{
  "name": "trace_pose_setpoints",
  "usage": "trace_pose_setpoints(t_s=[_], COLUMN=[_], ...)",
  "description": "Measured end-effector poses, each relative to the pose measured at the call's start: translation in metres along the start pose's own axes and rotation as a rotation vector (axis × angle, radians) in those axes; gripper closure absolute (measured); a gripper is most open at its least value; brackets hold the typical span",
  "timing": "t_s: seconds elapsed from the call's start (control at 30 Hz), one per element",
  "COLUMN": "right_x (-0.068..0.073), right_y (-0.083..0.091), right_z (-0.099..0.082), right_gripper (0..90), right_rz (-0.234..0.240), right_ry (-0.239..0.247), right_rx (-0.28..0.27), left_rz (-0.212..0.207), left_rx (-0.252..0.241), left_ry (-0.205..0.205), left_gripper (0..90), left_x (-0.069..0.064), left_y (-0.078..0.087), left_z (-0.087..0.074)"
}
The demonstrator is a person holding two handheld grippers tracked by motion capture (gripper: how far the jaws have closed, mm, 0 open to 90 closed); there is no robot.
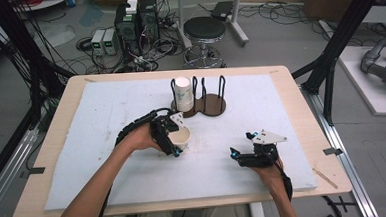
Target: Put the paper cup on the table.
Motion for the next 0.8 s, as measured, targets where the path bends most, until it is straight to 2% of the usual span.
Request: trace_pose_setpoints(t_s=[0.03, 0.1, 0.17, 0.27, 0.33, 0.4, 0.53, 0.73, 0.8], right_x=[0.000, 0.000, 0.000, -0.001, -0.001, -0.001, -0.001, -0.001, -0.001], right_y=[0.000, 0.000, 0.000, 0.000, 0.000, 0.000, 0.001, 0.001, 0.001], right_z=[0.000, 0.000, 0.000, 0.000, 0.000, 0.000, 0.000, 0.000, 0.000], right_gripper=[16.8, 16.8, 16.8, 16.8, 16.8, 16.8, 16.8, 16.8, 16.8], right_rz=[0.001, 0.002, 0.003, 0.005, 0.006, 0.004, 0.005, 0.009, 0.010], right_ry=[-0.001, -0.003, -0.009, -0.008, -0.008, -0.005, -0.010, -0.014, -0.015], right_rx=[-0.001, -0.001, 0.003, 0.000, 0.000, -0.002, -0.008, -0.006, -0.005], left_rz=[-0.001, 0.015, 0.025, 0.048, 0.075, 0.120, 0.169, 0.248, 0.267], left_rx=[-0.015, -0.014, -0.059, -0.099, -0.143, -0.182, -0.278, -0.442, -0.480], left_ry=[0.007, 0.011, 0.037, 0.048, 0.065, 0.083, 0.135, 0.226, 0.242], left_gripper=[16.8, 17.1, 17.2, 17.1, 17.2, 17.2, 17.0, 16.9, 16.9], left_x=[-0.001, -0.002, -0.005, -0.011, -0.016, -0.020, -0.030, -0.046, -0.050], left_y=[0.002, 0.007, 0.014, 0.028, 0.036, 0.045, 0.059, 0.070, 0.072], left_z=[-0.004, -0.015, -0.023, -0.035, -0.044, -0.053, -0.072, -0.105, -0.113])
Point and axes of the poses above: each handheld gripper's, and its own axes: y roughly backward along the jaws, z roughly out of its top, x roughly to its left, the point moved 6 cm from there along -y, roughly forward along the jaws, and after that the axes turned 3 degrees about -z, right-handed, at the moved point
